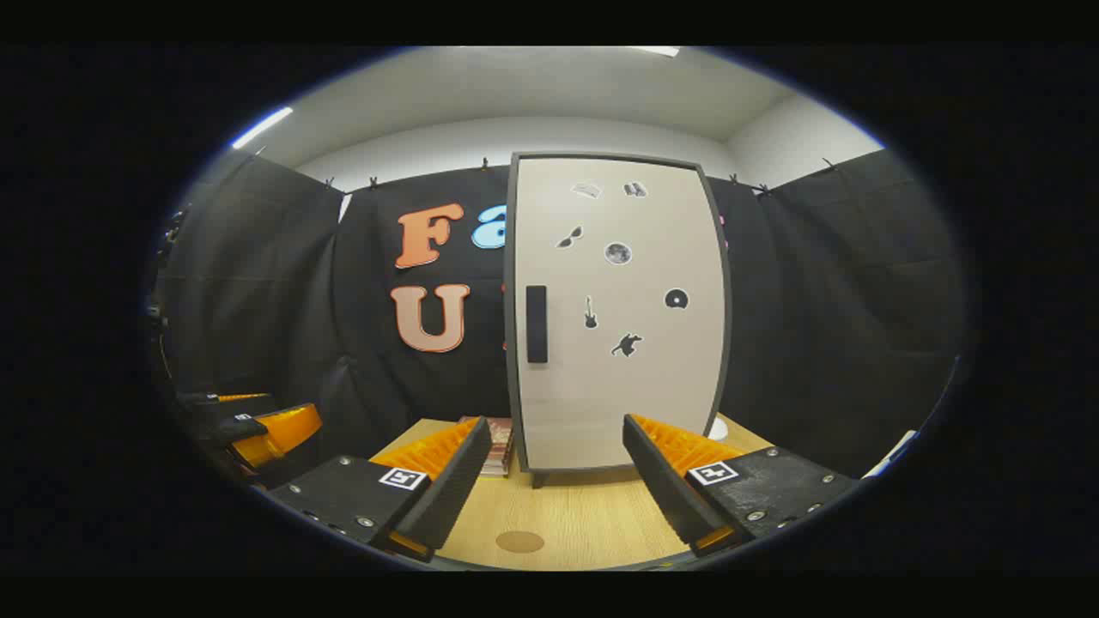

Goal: Open the cabinet door with the right hand, grasp the bottle in the cabinet with the left hand and place it on the coaster, then close the cabinet door with the right hand.

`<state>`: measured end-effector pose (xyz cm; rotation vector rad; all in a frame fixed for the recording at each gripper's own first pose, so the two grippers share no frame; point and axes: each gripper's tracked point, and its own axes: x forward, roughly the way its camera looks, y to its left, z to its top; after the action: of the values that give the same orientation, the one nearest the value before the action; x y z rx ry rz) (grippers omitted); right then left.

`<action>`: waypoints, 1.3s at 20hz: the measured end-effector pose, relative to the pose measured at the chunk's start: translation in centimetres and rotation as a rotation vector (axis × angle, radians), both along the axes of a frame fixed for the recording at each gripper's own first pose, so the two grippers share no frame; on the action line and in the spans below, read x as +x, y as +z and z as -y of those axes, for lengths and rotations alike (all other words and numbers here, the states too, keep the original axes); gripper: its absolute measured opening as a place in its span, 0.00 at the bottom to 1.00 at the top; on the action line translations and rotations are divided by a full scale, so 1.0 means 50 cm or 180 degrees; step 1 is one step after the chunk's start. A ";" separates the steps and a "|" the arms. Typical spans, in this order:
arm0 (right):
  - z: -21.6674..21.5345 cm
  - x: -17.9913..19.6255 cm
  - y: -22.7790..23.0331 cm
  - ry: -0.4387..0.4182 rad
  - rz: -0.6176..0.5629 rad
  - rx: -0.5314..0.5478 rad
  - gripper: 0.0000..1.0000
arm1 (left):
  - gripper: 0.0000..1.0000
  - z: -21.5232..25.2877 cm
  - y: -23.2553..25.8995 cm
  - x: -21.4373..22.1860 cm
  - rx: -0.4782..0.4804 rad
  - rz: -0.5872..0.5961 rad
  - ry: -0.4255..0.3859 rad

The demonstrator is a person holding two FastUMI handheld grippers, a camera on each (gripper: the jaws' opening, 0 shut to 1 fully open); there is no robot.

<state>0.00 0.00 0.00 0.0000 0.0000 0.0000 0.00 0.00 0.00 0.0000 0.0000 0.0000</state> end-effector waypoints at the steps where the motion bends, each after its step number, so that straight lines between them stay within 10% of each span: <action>1: 0.000 -0.001 0.002 0.0004 0.0001 0.0003 0.95 | 0.97 -0.002 0.001 0.001 0.0001 0.0004 0.0004; 26: -0.023 0.175 0.069 0.0054 0.0110 -0.0033 0.95 | 0.97 -0.056 -0.026 0.064 0.0025 -0.0117 0.0100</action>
<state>8.74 1.15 3.45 -0.0103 -0.0344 0.0168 3.20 2.81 -1.32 0.0080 0.0366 0.0315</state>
